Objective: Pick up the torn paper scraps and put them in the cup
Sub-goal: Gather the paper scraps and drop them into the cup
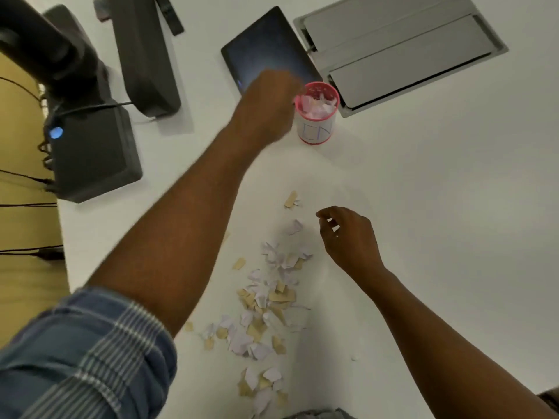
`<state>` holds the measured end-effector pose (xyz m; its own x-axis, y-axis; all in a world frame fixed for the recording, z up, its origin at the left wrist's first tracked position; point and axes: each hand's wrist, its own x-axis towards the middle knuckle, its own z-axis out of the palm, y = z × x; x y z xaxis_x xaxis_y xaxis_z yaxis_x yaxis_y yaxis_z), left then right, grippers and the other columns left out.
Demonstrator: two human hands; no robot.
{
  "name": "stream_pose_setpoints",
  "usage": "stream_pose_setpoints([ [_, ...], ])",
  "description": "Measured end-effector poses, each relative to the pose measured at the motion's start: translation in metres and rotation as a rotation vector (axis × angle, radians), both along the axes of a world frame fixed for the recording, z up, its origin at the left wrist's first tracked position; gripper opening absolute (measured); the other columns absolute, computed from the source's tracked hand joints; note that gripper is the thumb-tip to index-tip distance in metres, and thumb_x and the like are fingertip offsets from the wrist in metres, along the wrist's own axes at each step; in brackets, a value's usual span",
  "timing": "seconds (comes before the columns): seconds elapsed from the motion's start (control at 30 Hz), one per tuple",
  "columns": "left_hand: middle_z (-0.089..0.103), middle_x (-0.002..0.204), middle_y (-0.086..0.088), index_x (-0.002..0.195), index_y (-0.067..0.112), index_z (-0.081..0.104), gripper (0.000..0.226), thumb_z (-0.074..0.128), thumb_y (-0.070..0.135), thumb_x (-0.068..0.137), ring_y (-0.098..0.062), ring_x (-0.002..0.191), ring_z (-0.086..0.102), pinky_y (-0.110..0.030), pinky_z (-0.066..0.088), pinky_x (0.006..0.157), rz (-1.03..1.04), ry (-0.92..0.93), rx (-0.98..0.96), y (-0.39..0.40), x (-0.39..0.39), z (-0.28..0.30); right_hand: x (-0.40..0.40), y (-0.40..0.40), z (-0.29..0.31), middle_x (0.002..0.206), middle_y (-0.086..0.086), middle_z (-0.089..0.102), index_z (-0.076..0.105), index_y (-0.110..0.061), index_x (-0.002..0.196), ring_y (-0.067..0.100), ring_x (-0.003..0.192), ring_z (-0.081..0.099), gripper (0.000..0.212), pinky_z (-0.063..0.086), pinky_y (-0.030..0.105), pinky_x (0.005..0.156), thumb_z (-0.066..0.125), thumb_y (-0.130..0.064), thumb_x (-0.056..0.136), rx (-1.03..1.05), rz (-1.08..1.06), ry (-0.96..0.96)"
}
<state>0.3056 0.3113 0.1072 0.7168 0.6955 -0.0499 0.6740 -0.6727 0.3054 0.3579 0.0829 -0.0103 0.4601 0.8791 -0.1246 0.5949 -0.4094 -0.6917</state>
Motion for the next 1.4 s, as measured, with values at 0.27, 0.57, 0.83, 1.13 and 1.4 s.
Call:
stream_pose_setpoints([
  [0.27,0.070,0.102,-0.011,0.102,0.007,0.070,0.019,0.062,0.010,0.086,-0.029,0.098,0.065,-0.042,0.052,0.087,0.349,-0.302,-0.004,-0.130,-0.173,-0.075,-0.056,-0.021,-0.007,0.106,-0.002,0.068,0.066,-0.020,0.110,0.015,0.090,0.063,0.021,0.051,0.028,0.077,0.058,-0.025,0.091,-0.063,0.203,-0.004],
  [0.57,0.064,0.119,-0.002,0.110,0.014,0.068,0.027,0.066,0.024,0.085,-0.019,0.112,0.057,-0.032,0.050,0.092,0.657,-0.174,-0.166,-0.224,-0.297,-0.129,-0.145,0.009,-0.008,0.124,-0.001,0.061,0.059,-0.021,0.122,0.019,0.114,0.054,0.029,0.049,0.032,0.085,0.052,-0.029,0.094,-0.121,0.499,-0.103],
  [0.83,0.050,0.137,-0.006,0.132,0.018,0.049,0.056,0.059,0.047,0.085,-0.021,0.126,0.045,-0.034,0.043,0.100,0.738,-0.036,-0.201,-0.229,-0.312,-0.142,-0.217,0.070,-0.013,0.138,0.006,0.049,0.048,-0.018,0.134,0.026,0.121,0.047,0.042,0.045,0.037,0.095,0.051,-0.027,0.094,-0.054,0.841,-0.242],
  [1.13,0.061,0.122,-0.008,0.120,0.008,0.057,0.044,0.068,0.026,0.081,-0.024,0.112,0.057,-0.032,0.048,0.091,0.718,-0.087,-0.159,-0.229,-0.322,-0.154,-0.279,0.112,-0.032,0.145,0.011,0.037,0.049,-0.020,0.134,0.030,0.126,0.038,0.042,0.042,0.041,0.094,0.055,-0.023,0.092,-0.096,1.085,-0.360],
  [1.4,0.053,0.131,-0.007,0.130,0.012,0.051,0.049,0.064,0.025,0.084,-0.022,0.122,0.047,-0.024,0.038,0.100,0.823,-0.206,-0.198,-0.221,-0.325,-0.158,-0.220,0.096,-0.028,0.118,0.012,0.054,0.058,-0.008,0.118,0.029,0.104,0.048,0.034,0.045,0.039,0.082,0.047,0.000,0.087,-0.040,0.948,-0.412],
])
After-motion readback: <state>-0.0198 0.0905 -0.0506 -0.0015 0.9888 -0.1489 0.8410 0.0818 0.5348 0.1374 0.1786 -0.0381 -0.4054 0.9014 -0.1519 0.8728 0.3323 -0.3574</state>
